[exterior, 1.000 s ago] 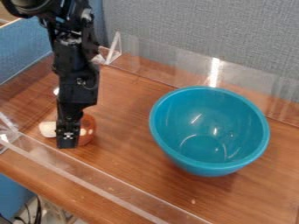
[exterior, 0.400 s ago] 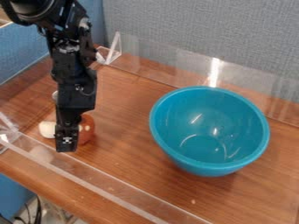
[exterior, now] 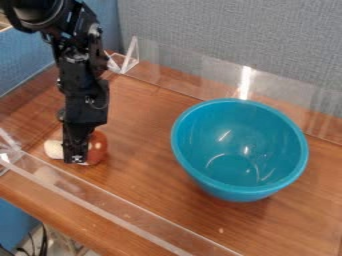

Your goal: Put the mushroom in the blue bowl

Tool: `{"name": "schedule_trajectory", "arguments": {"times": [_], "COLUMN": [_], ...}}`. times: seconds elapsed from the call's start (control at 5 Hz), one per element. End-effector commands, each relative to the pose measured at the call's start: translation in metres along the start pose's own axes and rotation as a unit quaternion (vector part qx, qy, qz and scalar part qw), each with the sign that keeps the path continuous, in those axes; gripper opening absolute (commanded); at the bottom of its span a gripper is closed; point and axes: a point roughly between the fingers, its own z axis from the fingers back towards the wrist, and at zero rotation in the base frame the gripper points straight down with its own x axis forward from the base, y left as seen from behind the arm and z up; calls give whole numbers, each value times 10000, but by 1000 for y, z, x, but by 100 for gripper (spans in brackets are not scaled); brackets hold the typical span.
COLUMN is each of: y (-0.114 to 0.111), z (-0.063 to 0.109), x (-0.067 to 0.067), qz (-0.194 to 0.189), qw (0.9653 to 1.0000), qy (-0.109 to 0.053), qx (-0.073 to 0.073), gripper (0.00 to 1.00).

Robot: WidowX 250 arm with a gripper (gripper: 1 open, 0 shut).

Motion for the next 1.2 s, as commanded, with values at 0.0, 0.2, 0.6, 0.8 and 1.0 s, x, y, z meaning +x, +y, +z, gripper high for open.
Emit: {"name": "schedule_trajectory", "arguments": {"times": [0.0, 0.2, 0.6, 0.8, 1.0], "y": [3, 3, 3, 2, 2], "z": [0, -3, -4, -4, -4], "x": [-4, -5, -7, -8, -9], "qz": [137, 169, 243, 281, 317], "qw": [9999, 9999, 9997, 9996, 9995], "qy": [-31, -24, -39, -52, -61], "qx": [19, -1, -36, -51, -66], "gripper": [100, 0, 0, 0, 0]}}
